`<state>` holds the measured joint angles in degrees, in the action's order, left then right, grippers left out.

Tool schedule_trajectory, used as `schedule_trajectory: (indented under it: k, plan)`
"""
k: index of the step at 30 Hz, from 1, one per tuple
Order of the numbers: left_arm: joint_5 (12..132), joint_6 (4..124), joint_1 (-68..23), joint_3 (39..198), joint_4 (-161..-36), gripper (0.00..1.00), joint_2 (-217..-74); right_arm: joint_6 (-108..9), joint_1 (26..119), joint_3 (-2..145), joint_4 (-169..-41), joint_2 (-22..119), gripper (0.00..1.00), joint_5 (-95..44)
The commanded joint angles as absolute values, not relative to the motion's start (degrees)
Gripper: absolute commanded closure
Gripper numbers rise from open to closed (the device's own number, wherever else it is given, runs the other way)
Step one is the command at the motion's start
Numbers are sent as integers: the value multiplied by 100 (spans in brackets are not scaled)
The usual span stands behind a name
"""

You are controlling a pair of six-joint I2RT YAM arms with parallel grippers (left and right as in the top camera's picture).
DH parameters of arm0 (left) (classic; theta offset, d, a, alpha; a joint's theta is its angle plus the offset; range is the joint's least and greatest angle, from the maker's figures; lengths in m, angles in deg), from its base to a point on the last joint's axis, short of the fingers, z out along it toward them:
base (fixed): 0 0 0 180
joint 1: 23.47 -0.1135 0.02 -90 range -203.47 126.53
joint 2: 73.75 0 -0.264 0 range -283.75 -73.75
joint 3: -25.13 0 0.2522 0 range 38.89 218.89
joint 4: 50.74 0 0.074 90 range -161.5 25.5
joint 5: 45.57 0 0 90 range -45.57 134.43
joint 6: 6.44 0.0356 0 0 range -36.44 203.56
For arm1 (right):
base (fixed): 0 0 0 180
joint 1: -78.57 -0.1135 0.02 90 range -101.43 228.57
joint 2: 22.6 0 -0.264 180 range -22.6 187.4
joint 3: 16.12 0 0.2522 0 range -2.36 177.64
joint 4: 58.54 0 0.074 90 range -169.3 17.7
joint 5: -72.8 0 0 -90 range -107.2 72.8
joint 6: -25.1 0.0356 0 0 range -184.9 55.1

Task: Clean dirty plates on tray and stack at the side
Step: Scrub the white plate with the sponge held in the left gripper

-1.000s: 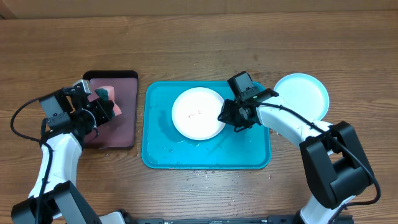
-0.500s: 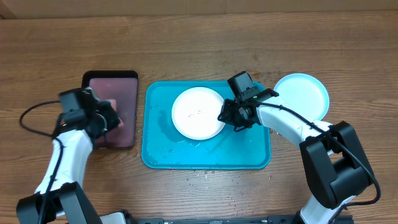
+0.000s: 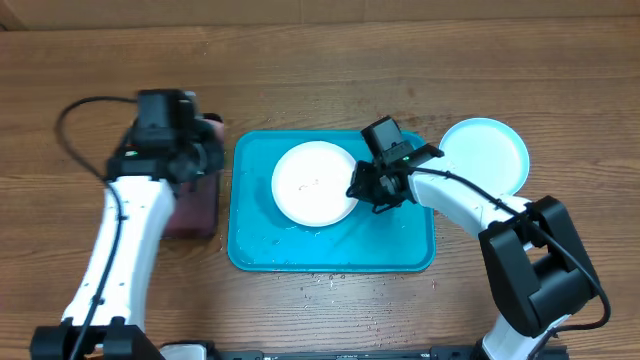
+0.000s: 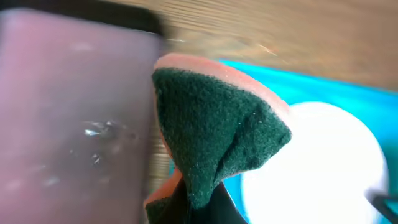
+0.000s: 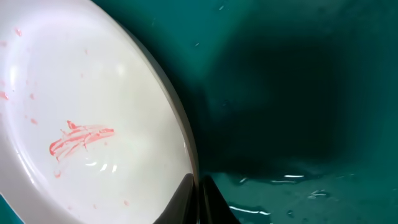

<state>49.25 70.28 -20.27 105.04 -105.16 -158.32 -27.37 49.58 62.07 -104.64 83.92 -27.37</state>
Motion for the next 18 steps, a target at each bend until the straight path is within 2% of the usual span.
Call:
schedule_trajectory:
  k: [1,10,18]
  plan:
    - [5250,7369,-1480,10559,-10361,96,-16055,-2712,4789,6187,-10392,8420,96,-2750]
    - [5679,7990,-387,10559,-9795,96,-17297,-2671,4702,6187,-10365,8420,96,-2711]
    - [5777,8510,201,10559,-9441,96,-18055,-2669,4702,6187,-10365,8420,96,-2713]
